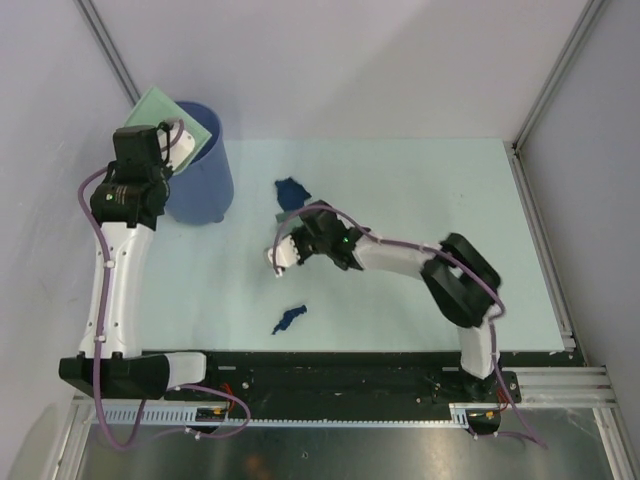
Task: Sweep away the paper scraps from the table
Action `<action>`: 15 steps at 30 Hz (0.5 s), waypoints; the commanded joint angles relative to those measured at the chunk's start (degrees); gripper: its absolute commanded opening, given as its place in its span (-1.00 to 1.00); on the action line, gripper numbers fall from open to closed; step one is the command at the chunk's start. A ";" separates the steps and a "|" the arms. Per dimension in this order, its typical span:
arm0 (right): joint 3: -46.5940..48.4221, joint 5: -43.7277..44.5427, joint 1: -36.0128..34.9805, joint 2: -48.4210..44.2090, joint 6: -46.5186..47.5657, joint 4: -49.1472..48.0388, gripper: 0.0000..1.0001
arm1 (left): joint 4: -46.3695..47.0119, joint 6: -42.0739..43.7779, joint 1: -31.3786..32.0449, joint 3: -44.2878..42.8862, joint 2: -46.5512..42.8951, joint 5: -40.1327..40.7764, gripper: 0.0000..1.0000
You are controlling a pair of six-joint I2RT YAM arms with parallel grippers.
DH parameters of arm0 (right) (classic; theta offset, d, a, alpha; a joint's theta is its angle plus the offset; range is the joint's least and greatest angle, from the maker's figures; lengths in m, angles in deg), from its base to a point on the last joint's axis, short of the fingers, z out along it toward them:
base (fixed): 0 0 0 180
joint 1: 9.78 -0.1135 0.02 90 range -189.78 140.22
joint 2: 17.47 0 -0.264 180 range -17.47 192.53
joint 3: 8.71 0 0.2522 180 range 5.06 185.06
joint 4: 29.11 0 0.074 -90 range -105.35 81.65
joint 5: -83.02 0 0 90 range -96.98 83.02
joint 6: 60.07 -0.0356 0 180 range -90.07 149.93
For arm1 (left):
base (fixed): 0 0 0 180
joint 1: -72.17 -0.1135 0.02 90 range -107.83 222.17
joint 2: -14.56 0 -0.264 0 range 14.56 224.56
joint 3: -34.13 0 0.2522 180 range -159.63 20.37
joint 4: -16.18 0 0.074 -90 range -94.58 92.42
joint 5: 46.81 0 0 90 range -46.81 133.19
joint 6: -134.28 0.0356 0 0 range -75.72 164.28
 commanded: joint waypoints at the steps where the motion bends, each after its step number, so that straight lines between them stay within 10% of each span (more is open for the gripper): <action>1: -13.01 4.07 -5.42 -14.57 -9.32 7.29 -1.00 | -1.99 -5.94 -0.38 2.87 -1.58 -7.70 -0.99; 15: -17.09 20.18 -16.94 -44.81 -43.94 13.68 -1.00 | -3.75 -7.08 -0.38 5.51 -4.57 -12.90 -1.00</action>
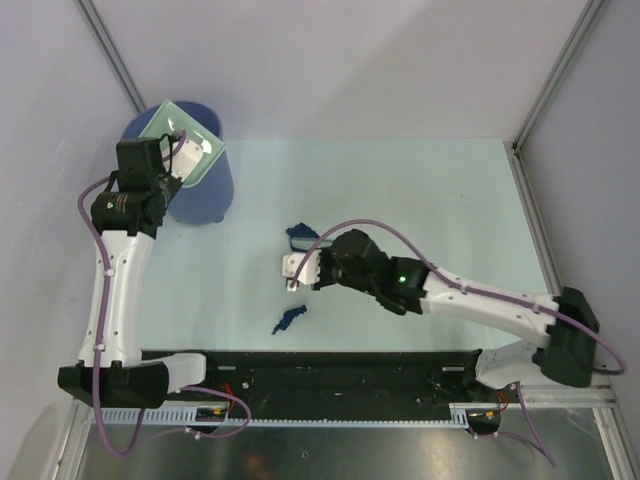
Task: Sweep away the paper scraps from the table
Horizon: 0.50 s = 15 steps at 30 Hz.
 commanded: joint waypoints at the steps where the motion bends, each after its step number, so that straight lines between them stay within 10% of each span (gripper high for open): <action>1: 3.22 2.51 -2.22 -8.42 -16.57 3.34 -1.00 | -0.12 -1.95 -0.38 0.90 -2.43 -2.52 -1.00; 4: 4.19 -22.72 -2.83 -11.07 -22.21 13.71 -1.00 | -0.56 -1.95 -0.38 0.99 -2.95 -2.43 -1.00; 10: 6.47 -40.18 -5.38 -5.46 -29.95 17.42 -1.00 | -1.53 -1.15 -0.38 2.05 -2.96 -1.12 -1.00; 15: 15.24 -36.21 -5.21 8.92 -34.34 20.14 -1.00 | -2.58 -1.24 -0.38 1.25 -3.48 -1.11 -1.00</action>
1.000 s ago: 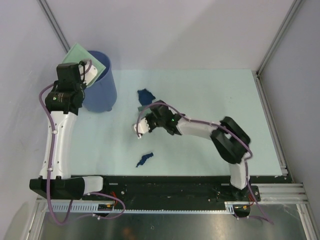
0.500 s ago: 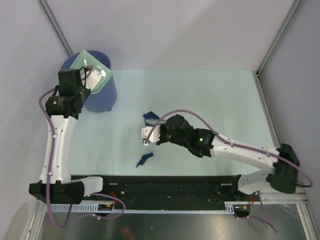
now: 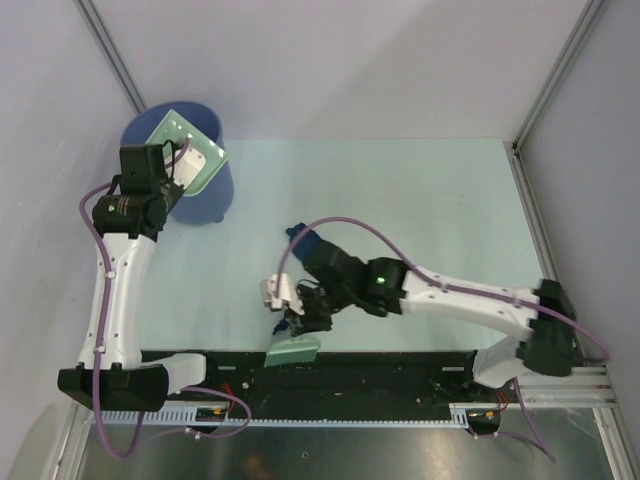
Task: Sweep away the paper scraps from the table
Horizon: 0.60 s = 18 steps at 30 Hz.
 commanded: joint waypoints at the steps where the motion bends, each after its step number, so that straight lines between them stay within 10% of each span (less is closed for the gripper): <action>1: 9.18 2.07 1.06 10.99 -7.55 3.25 -1.00 | -0.20 -0.94 -0.38 -0.54 -2.26 0.22 -1.00; 18: 42.85 22.06 19.88 34.30 -10.19 18.11 -1.00 | -9.15 -0.67 2.51 9.57 -4.37 -6.71 -1.00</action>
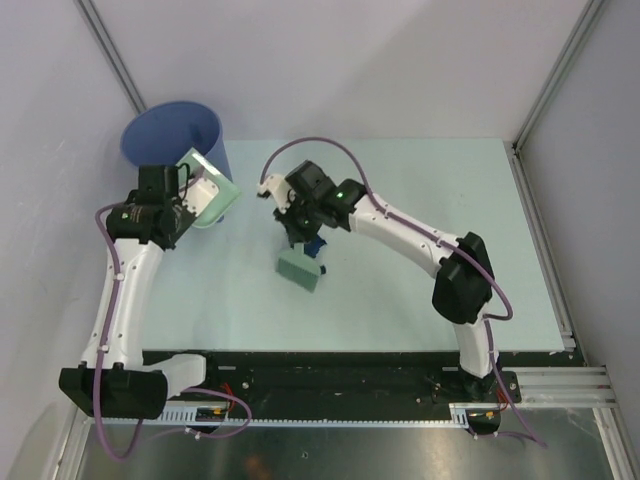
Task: Sweep away the paper scraps from the table
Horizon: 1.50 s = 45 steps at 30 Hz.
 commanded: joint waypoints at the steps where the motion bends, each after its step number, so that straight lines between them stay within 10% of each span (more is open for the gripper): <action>1: 5.37 6.48 2.06 -0.47 0.95 4.21 -1.00 | -4.97 -0.87 2.69 2.05 -2.44 -5.25 -1.00; 10: -8.84 3.91 2.68 -22.95 -7.72 -4.30 -1.00 | -15.52 1.41 7.78 11.18 -3.59 -16.59 -1.00; 15: -17.90 30.75 5.13 -31.32 -13.01 -9.06 -1.00 | -15.62 0.10 13.59 19.19 -0.88 -16.86 -1.00; 22: -20.03 44.79 8.57 -24.40 -13.63 -11.17 -1.00 | -11.31 0.09 16.32 20.69 12.30 -19.06 -1.00; 31: -14.23 37.43 2.70 -11.91 -17.15 -10.03 -1.00 | -6.30 -2.19 16.41 17.09 26.81 -15.45 -1.00; 38: -10.27 3.97 -0.83 -11.37 -20.93 -12.84 -1.00 | -4.01 -1.58 16.32 14.63 32.35 -16.59 -1.00; 45: -15.36 17.62 -0.84 -24.55 -21.02 -15.92 -1.00 | -3.48 -1.49 16.15 12.43 32.54 -16.60 -1.00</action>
